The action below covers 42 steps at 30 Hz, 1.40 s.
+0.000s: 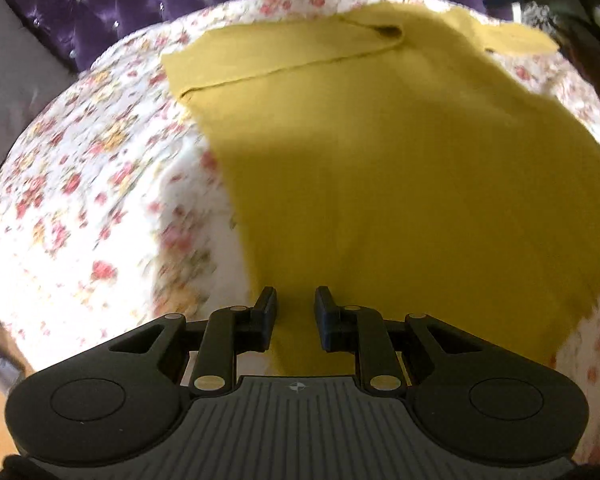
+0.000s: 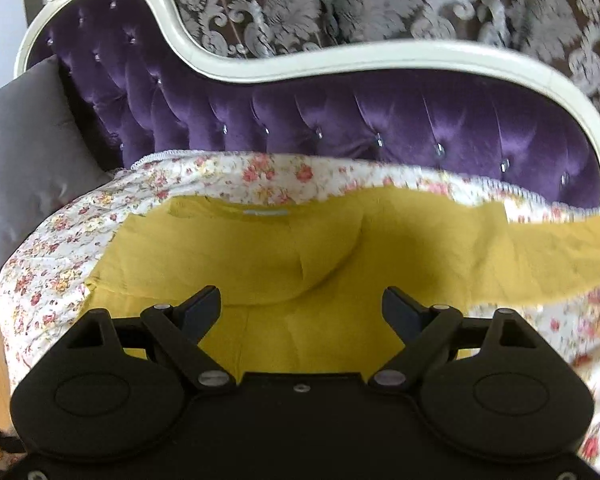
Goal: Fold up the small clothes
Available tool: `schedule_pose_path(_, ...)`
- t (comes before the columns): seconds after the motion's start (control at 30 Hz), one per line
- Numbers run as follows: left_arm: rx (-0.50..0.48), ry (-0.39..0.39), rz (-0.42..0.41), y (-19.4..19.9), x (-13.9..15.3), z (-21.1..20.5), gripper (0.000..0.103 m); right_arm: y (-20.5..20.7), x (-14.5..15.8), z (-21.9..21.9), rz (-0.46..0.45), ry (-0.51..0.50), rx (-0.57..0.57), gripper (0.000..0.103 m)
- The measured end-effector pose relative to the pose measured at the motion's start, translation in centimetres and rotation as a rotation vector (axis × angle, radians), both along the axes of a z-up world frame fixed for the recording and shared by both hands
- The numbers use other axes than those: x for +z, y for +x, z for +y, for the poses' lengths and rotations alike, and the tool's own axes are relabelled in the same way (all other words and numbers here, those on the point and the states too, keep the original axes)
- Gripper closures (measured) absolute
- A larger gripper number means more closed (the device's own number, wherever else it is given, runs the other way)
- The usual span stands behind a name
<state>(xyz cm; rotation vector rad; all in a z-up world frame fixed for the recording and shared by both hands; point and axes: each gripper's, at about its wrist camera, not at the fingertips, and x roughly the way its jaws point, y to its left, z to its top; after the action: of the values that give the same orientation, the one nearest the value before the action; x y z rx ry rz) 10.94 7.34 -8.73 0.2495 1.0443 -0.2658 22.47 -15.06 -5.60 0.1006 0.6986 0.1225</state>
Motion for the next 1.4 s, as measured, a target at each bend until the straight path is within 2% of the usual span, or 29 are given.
schedule_pose_path(0.03,0.014,-0.009,-0.014,0.3,0.9,0.4,0.082,0.4,0.2,0.2,-0.013,-0.014,0.004,0.015)
schedule_pose_path(0.13,0.082,-0.051,-0.141,2.6,4.1,1.2,0.082,2.1,0.5,1.0,-0.051,-0.063,0.015,0.015)
schedule_pose_path(0.23,0.182,-0.087,-0.262,7.2,6.6,1.5,0.082,4.7,0.0,2.2,-0.060,-0.107,0.019,0.018)
schedule_pose_path(0.3,0.255,-0.088,-0.313,10.5,6.9,1.3,0.081,6.6,-0.6,3.0,-0.045,-0.127,0.024,0.024)
schedule_pose_path(0.4,0.317,-0.108,-0.319,14.8,6.0,0.6,0.081,9.6,-2.3,4.4,-0.009,-0.159,0.028,0.028)
schedule_pose_path(0.53,0.349,-0.110,-0.273,19.5,2.8,-0.3,0.081,12.1,-5.0,5.7,0.024,-0.193,0.038,0.034)
schedule_pose_path(0.67,0.368,-0.071,-0.224,20.9,-0.9,-0.2,0.081,13.8,-7.4,6.7,0.056,-0.218,0.035,0.034)
schedule_pose_path(0.77,0.358,-0.013,-0.283,20.0,-1.6,-0.5,0.078,14.5,-8.6,6.9,0.065,-0.235,0.020,0.037)
schedule_pose_path(0.8,0.355,-0.007,-0.285,20.0,-1.6,-0.6,0.078,14.6,-8.6,6.7,0.064,-0.225,0.021,0.040)
schedule_pose_path(0.87,0.359,-0.013,-0.282,19.9,-1.5,-0.5,0.077,14.7,-8.3,6.1,0.073,-0.194,0.034,0.061)
schedule_pose_path(0.9,0.362,-0.020,-0.278,19.9,-1.3,-0.3,0.077,14.7,-8.0,5.8,0.077,-0.195,0.030,0.082)
schedule_pose_path(0.93,0.364,-0.029,-0.273,20.0,-1.3,-0.2,0.077,14.6,-7.6,5.4,0.076,-0.209,0.016,0.089)
schedule_pose_path(1.03,0.375,-0.057,-0.258,20.1,-1.1,0.3,0.076,13.4,-6.4,3.0,0.046,-0.219,-0.051,0.089)
schedule_pose_path(1.2,0.385,-0.070,-0.252,20.2,-1.1,0.4,0.075,10.6,-6.0,-3.4,0.089,-0.120,-0.201,0.088)
schedule_pose_path(1.27,0.387,-0.069,-0.252,20.2,-1.0,0.3,0.075,9.6,-6.6,-5.0,0.114,-0.112,-0.240,0.078)
schedule_pose_path(1.33,0.388,-0.069,-0.249,20.3,-0.9,0.3,0.075,8.8,-6.9,-6.1,0.122,-0.093,-0.269,0.058)
schedule_pose_path(1.4,0.386,-0.069,-0.248,20.3,-0.9,0.2,0.075,8.2,-6.9,-6.9,0.110,-0.045,-0.286,0.056)
